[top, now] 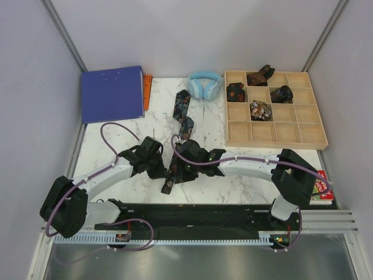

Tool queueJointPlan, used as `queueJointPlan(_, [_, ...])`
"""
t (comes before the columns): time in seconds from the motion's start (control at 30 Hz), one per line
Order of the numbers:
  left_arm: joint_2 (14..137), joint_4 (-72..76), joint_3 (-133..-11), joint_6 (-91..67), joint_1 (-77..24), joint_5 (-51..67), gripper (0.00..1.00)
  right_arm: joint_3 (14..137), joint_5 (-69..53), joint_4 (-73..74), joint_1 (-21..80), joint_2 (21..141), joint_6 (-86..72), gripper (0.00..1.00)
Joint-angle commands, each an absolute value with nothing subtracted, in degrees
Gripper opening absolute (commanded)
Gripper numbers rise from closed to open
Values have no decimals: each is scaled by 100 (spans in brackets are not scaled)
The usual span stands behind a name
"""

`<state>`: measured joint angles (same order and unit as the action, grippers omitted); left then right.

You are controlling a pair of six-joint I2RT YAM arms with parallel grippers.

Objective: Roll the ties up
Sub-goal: Roll the tie at the center of the board.

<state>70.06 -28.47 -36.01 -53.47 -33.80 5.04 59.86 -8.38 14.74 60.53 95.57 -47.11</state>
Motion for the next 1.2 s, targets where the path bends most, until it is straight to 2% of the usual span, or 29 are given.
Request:
queueJointPlan(0.0, [7154,-2645,-3885,-5142,-3340,404,9,5985,-1265,880,6056,9632,-4781,17])
queueJointPlan(0.37, [7313,-2619,-3867,-5106,-3322,299,9,6214,-1529,343,6021,10335,-4948,13])
queueJointPlan(0.87, [7356,-2593,-3779,-5080,-3322,272,9,5898,-2144,-579,5783,10397,-5291,11])
queueJointPlan(1.17, [7348,-2601,-3771,-5089,-3322,308,8,5722,-2083,-844,5625,10679,-5353,9])
